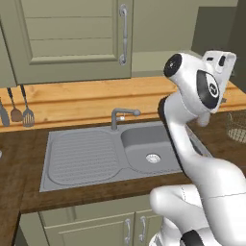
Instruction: Open the cabinet, pick up the bread from the cabinet and place it in the basket. Then move the basket to the dining counter.
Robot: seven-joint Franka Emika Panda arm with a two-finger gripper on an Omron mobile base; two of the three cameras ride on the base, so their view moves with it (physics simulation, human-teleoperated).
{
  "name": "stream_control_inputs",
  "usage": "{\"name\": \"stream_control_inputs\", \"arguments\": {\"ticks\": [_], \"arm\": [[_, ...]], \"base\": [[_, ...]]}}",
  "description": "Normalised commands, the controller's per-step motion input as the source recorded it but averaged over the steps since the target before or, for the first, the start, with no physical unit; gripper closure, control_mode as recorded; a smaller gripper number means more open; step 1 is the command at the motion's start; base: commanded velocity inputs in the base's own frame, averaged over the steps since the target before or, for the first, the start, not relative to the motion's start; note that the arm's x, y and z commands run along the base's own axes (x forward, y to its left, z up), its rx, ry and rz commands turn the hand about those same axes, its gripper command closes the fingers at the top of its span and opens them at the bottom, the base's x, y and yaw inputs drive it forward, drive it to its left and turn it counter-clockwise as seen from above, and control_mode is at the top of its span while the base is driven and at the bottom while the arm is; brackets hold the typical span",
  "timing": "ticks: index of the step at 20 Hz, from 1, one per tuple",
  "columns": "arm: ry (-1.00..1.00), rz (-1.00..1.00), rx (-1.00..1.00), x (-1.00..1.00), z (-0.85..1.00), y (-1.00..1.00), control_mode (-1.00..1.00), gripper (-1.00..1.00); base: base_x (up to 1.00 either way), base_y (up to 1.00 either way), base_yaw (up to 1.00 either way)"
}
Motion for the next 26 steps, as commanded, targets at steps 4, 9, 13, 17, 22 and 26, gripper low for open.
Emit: {"name": "stream_control_inputs", "arguments": {"ticks": [4, 9, 13, 17, 22, 26], "arm": [[0.02, -0.01, 0.52, 0.54, -0.95, 0.94, -1.00, -1.00], [-0.28, -0.19, 0.44, 0.87, -0.45, 0.71, -1.00, -1.00], [-0.43, -0.46, 0.44, 1.00, -0.31, 0.38, -1.00, -1.00], [-0.59, -0.42, 0.51, 0.47, 0.08, 0.40, -1.00, -1.00], [-0.40, -0.07, 0.51, -0.38, 0.74, 0.11, -1.00, -1.00], [-0.26, 0.08, 0.28, -0.24, 0.61, 0.19, -1.00, -1.00]], "base": [[0.00, 0.00, 0.00], [0.00, 0.00, 0.00], [0.00, 0.00, 0.00], [0.00, 0.00, 0.00], [0.00, 0.00, 0.00], [0.00, 0.00, 0.00]]}}
